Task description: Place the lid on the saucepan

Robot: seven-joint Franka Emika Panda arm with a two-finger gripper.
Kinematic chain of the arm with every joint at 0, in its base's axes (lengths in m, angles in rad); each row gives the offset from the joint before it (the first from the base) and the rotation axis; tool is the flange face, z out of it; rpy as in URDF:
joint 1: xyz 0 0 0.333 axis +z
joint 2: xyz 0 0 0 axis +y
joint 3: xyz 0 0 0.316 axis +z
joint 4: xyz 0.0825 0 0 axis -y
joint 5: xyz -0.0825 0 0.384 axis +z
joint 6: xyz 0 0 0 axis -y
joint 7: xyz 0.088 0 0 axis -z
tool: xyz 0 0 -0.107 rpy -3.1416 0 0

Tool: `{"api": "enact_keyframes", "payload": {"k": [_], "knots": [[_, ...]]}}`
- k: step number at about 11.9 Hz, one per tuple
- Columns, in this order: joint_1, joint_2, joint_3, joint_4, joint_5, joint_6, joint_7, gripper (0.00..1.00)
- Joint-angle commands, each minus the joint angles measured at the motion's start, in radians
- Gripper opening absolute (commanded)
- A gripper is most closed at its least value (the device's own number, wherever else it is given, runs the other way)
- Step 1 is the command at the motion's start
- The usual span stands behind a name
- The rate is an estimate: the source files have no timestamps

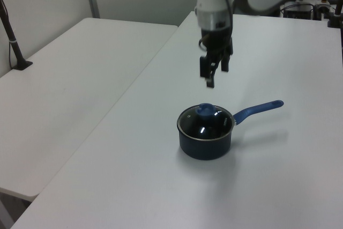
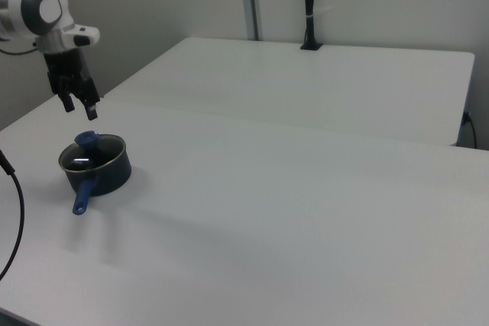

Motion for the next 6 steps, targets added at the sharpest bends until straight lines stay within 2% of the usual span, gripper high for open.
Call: {"api": "enact_keyframes", "payload": {"k": [1, 6], "knots": [[-0.063, -0.082, -0.01, -0.02, 0.028, -0.102, -0.128, 1.0], [-0.333, -0.151, -0.014, -0.029, 0.014, -0.157, -0.419, 1.0]]}}
